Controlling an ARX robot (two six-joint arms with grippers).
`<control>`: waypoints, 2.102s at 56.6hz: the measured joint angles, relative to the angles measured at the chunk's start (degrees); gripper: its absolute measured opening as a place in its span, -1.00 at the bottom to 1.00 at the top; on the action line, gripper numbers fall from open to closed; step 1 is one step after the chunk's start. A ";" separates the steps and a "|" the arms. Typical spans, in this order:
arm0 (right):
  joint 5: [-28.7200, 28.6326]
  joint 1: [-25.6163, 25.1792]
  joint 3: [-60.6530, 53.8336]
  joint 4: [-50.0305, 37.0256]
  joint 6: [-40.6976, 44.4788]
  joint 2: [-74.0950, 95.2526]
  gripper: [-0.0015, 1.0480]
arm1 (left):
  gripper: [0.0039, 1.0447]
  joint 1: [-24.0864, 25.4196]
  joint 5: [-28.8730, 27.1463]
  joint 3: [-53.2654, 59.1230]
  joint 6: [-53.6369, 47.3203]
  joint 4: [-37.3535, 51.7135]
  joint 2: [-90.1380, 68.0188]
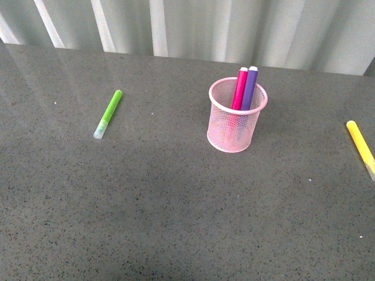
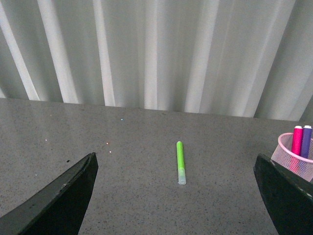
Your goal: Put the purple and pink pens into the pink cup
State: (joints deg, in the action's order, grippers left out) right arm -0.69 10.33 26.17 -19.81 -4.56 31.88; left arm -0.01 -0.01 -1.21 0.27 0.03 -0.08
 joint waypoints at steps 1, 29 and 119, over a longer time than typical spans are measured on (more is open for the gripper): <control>1.70 0.09 0.26 2.14 0.39 -0.79 0.66 | 0.88 0.00 0.00 0.00 -0.02 0.00 0.00; 0.66 -10.19 -15.45 13.86 4.44 -15.04 -0.93 | 0.88 0.00 0.00 0.00 -0.02 0.00 -0.02; 0.79 -10.19 -25.14 19.96 4.46 -31.63 -0.93 | 0.88 0.00 0.00 0.00 -0.02 0.00 0.00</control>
State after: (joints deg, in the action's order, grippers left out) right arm 0.10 0.14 1.04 0.14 -0.10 0.25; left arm -0.01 -0.01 -1.21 0.25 0.03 -0.08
